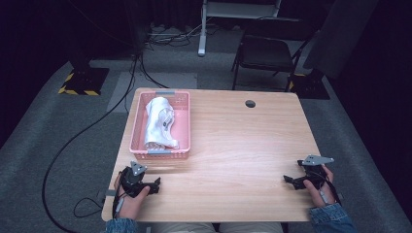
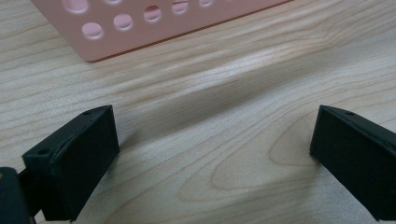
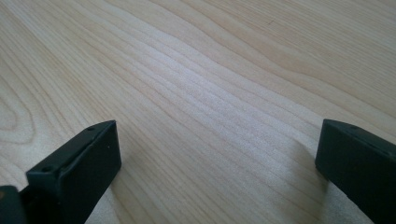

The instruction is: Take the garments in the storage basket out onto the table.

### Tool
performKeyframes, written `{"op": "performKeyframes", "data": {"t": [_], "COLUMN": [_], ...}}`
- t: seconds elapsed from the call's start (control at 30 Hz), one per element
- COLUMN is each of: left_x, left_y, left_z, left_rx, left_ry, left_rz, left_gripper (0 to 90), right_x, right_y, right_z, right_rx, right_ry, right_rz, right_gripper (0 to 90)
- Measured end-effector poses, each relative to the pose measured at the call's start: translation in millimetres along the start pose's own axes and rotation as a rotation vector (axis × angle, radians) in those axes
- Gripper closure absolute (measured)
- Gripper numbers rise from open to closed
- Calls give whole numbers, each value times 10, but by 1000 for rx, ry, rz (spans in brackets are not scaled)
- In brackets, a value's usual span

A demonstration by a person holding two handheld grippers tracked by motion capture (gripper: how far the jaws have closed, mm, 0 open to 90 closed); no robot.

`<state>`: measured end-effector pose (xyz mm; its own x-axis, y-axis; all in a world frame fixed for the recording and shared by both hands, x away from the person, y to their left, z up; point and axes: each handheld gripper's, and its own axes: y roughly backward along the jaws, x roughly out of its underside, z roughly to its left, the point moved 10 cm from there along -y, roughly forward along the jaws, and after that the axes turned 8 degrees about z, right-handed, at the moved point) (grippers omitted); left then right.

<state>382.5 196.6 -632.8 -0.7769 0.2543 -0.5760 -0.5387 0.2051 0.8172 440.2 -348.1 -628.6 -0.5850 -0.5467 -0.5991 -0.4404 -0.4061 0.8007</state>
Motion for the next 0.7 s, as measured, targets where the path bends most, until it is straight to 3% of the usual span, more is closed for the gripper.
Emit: {"op": "performKeyframes", "data": {"t": [0.4, 0.7], "left_x": [-2, -181], "left_y": [15, 234], "left_z": [0, -38], "left_rx": [-5, -19], "left_ry": [10, 20], "left_rz": [-1, -29], "left_gripper": [27, 40], "right_x": [0, 0], "right_y": [0, 0], "right_z": [0, 0], "right_rx": [0, -1], "right_ry": [0, 0], "right_rz": [0, 0], "right_gripper": [0, 0]}}
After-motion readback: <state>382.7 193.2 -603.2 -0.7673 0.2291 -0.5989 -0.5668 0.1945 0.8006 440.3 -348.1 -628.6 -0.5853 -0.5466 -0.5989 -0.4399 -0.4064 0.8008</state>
